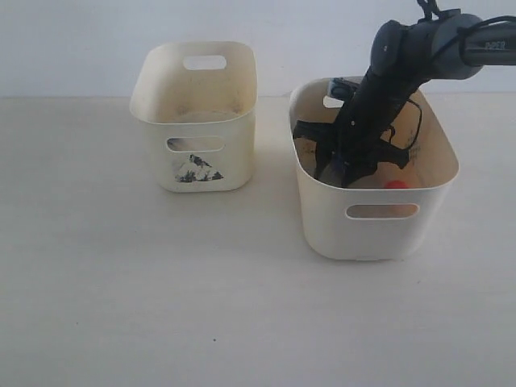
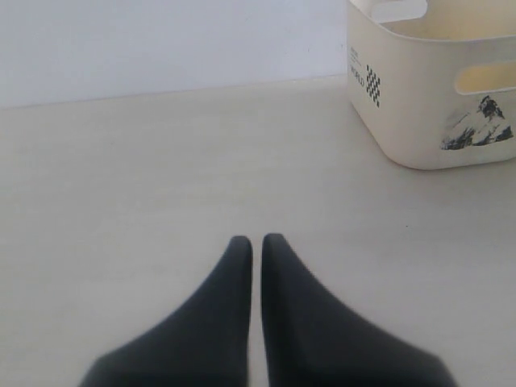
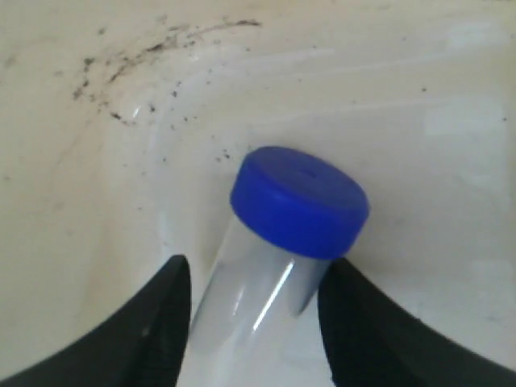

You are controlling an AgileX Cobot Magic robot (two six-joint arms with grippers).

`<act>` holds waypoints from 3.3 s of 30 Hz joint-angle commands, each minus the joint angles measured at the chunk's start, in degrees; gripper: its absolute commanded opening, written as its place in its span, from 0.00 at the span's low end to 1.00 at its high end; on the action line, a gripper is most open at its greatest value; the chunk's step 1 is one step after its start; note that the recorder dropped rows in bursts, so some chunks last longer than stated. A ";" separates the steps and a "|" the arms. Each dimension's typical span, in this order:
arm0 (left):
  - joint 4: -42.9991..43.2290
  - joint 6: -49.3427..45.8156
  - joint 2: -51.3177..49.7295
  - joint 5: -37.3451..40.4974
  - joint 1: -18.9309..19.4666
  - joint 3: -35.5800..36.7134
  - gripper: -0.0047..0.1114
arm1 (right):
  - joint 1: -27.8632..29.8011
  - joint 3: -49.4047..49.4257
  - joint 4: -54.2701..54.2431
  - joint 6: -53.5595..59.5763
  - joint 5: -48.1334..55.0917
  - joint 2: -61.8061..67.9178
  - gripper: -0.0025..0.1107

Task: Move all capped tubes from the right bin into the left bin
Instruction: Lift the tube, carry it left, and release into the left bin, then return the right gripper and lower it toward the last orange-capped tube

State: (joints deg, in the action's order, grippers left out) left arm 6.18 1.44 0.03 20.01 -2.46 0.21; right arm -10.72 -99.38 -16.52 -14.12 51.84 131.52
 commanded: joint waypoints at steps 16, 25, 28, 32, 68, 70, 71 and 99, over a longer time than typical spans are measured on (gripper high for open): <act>-0.64 0.54 -0.03 -0.50 -0.10 -0.21 0.08 | -1.28 0.32 -0.79 3.02 7.46 -3.09 0.02; -0.64 0.54 -0.03 -0.50 -0.10 -0.21 0.08 | -1.28 0.32 -0.79 6.07 8.52 -15.24 0.02; -0.64 0.54 -0.03 -0.50 -0.10 -0.21 0.08 | -1.28 0.32 -2.79 9.12 5.73 -19.10 0.02; -0.64 0.54 -0.03 -0.50 -0.10 -0.21 0.08 | -1.28 0.32 -16.70 23.18 -1.17 -21.77 0.02; -0.64 0.54 -0.03 -0.50 -0.10 -0.21 0.08 | -7.50 0.32 -3.42 17.85 -8.99 -22.33 0.02; -0.64 0.54 -0.03 -0.50 -0.10 -0.21 0.08 | -7.50 0.32 7.57 6.42 -1.97 -22.44 0.02; -0.64 0.54 -0.03 -0.50 -0.10 -0.21 0.08 | -7.50 0.32 10.44 2.44 1.01 -22.44 0.02; -0.64 0.54 -0.03 -0.53 -0.08 -0.21 0.08 | -7.50 -5.27 27.77 -8.25 18.12 -9.16 0.02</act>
State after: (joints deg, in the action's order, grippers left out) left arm 6.18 1.44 0.03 20.01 -2.46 0.21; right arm -18.51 -104.39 10.68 -22.51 69.85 121.71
